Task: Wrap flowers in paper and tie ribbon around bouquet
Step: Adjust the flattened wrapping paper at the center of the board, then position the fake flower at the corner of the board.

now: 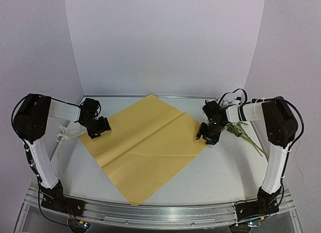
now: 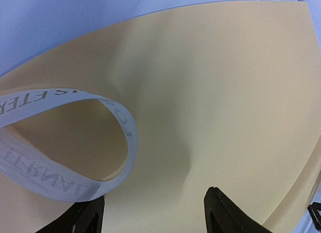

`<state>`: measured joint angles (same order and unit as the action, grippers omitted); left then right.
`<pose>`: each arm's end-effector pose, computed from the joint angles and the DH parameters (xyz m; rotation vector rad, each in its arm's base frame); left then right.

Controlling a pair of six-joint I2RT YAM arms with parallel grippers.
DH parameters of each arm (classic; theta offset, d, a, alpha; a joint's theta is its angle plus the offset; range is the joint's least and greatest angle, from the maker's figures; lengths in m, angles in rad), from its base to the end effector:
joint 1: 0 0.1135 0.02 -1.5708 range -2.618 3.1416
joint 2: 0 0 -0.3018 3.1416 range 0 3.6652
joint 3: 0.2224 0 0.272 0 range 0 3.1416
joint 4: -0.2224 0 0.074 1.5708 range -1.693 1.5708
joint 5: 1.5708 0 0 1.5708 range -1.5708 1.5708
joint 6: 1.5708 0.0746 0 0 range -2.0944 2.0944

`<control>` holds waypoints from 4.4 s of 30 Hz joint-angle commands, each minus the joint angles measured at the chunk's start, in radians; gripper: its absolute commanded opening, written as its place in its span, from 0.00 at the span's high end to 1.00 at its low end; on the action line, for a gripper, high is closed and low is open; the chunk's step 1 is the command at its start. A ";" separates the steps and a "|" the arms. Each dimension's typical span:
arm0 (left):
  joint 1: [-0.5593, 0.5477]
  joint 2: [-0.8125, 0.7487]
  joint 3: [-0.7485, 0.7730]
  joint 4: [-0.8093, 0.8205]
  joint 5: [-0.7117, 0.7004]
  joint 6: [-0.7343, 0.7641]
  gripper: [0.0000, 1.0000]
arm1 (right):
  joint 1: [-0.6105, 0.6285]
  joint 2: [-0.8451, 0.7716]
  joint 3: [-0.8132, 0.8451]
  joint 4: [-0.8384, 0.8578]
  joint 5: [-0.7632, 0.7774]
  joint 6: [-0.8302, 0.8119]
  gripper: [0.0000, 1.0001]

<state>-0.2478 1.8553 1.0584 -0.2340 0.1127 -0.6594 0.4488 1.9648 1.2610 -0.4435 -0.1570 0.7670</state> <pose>0.3946 -0.1085 0.1283 -0.5044 2.6198 -0.4587 0.3892 0.2004 0.1316 0.4018 2.8066 0.5311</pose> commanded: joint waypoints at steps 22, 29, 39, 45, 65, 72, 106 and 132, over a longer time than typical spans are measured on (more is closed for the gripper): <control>-0.013 -0.092 0.178 -0.186 0.002 0.039 0.15 | -0.043 -0.222 0.059 -0.095 0.107 -0.197 0.10; -0.016 -0.141 0.194 -0.160 0.127 0.050 0.08 | -0.167 -0.297 -0.022 -0.118 0.211 -0.303 0.02; -0.016 -0.210 0.190 -0.123 0.231 0.060 0.00 | -0.367 -0.233 -0.010 -0.105 0.173 -0.250 0.02; -0.016 -0.207 0.199 -0.123 0.238 0.061 0.00 | -0.434 -0.137 0.023 -0.091 0.069 -0.190 0.02; -0.016 -0.216 0.227 -0.141 0.253 0.079 0.00 | -0.441 -0.220 -0.201 0.023 -0.129 -0.018 0.02; -0.017 -0.216 0.224 -0.135 0.258 0.078 0.00 | -0.356 -0.297 -0.266 0.054 -0.128 0.030 0.02; -0.017 -0.289 0.250 -0.110 0.320 0.048 0.00 | -0.569 0.047 0.147 -0.091 -0.069 0.084 0.02; -0.017 -0.309 0.217 -0.087 0.358 0.050 0.00 | -0.548 -0.178 0.098 -0.079 0.077 0.076 0.02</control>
<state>-0.2611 1.6019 1.2694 -0.3477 0.4583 -0.6104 -0.0568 1.7863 1.2221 -0.4459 -0.1707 0.9459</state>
